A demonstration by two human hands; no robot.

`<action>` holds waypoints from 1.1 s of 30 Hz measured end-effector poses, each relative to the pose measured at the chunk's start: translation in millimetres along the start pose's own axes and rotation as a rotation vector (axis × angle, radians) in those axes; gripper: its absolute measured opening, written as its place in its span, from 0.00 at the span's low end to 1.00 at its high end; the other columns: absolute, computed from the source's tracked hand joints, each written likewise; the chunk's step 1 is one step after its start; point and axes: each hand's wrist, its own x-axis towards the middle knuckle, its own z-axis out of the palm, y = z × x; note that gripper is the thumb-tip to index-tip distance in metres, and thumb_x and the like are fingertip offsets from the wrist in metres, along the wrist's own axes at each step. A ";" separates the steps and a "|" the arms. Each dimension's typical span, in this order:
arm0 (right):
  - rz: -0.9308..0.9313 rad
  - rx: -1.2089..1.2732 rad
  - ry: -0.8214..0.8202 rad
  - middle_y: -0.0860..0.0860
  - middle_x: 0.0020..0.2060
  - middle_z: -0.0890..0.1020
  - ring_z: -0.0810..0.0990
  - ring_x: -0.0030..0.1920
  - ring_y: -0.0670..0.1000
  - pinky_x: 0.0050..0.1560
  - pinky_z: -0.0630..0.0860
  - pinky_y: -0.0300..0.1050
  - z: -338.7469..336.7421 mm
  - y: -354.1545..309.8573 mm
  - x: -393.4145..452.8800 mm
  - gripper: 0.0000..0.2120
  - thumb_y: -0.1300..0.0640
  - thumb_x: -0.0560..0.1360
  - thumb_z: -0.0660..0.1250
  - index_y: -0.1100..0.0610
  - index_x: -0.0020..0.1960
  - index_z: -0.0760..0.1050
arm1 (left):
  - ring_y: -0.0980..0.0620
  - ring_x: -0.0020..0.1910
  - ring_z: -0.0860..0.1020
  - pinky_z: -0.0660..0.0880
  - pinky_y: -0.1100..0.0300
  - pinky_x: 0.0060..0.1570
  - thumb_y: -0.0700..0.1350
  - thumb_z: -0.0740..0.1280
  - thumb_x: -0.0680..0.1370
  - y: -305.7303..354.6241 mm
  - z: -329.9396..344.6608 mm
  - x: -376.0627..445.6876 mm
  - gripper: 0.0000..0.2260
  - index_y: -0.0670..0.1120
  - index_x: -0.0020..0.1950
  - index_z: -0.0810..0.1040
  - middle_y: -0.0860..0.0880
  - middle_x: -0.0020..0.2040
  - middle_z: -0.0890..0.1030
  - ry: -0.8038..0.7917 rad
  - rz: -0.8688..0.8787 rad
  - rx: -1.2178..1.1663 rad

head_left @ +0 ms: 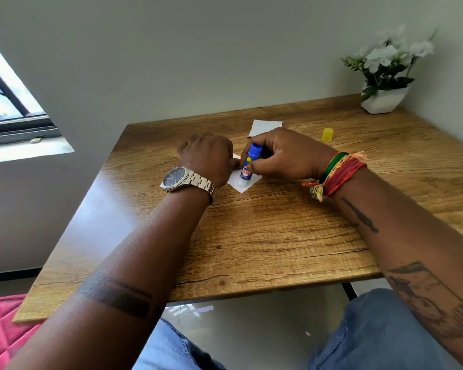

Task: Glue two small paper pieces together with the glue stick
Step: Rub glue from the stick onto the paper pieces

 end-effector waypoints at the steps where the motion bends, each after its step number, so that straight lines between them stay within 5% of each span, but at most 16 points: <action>1: -0.004 0.004 -0.003 0.42 0.40 0.83 0.80 0.39 0.41 0.43 0.75 0.37 0.4 0.3 0.4 0.11 0.51 0.74 0.73 0.49 0.55 0.82 | 0.39 0.62 0.74 0.67 0.46 0.58 0.61 0.70 0.76 -0.2 0.2 0.3 0.13 0.52 0.49 0.82 0.45 0.56 0.81 0.004 -0.004 -0.008; 17: -0.010 0.101 -0.063 0.50 0.43 0.85 0.81 0.40 0.45 0.44 0.79 0.41 2.2 2.0 -0.4 0.10 0.54 0.76 0.72 0.52 0.57 0.83 | 0.39 0.61 0.75 0.67 0.46 0.59 0.58 0.69 0.76 -2.3 2.7 0.1 0.10 0.52 0.47 0.81 0.45 0.55 0.82 0.027 -0.011 -0.058; 22: 0.004 0.163 -0.090 0.48 0.42 0.85 0.81 0.38 0.43 0.38 0.77 0.32 3.2 9.1 3.2 0.09 0.54 0.75 0.72 0.51 0.56 0.84 | 0.40 0.60 0.75 0.67 0.46 0.59 0.58 0.70 0.76 -2.0 3.0 -1.1 0.10 0.52 0.45 0.81 0.46 0.54 0.82 0.038 -0.010 -0.067; 27: 0.043 0.588 -0.025 0.56 0.40 0.85 0.82 0.38 0.53 0.41 0.79 0.47 -3.4 24.8 4.7 0.08 0.59 0.77 0.71 0.57 0.55 0.83 | 0.41 0.59 0.76 0.67 0.48 0.57 0.57 0.70 0.76 -4.0 4.1 -0.9 0.09 0.53 0.44 0.79 0.47 0.54 0.82 0.041 -0.006 -0.080; 33: 0.117 0.903 0.102 0.55 0.36 0.83 0.80 0.35 0.52 0.35 0.75 0.44 -9.9 36.1 4.0 0.13 0.59 0.75 0.70 0.62 0.59 0.81 | 0.42 0.58 0.76 0.66 0.49 0.54 0.62 0.70 0.75 -4.5 4.4 2.1 0.12 0.54 0.48 0.81 0.48 0.55 0.81 0.006 -0.017 -0.081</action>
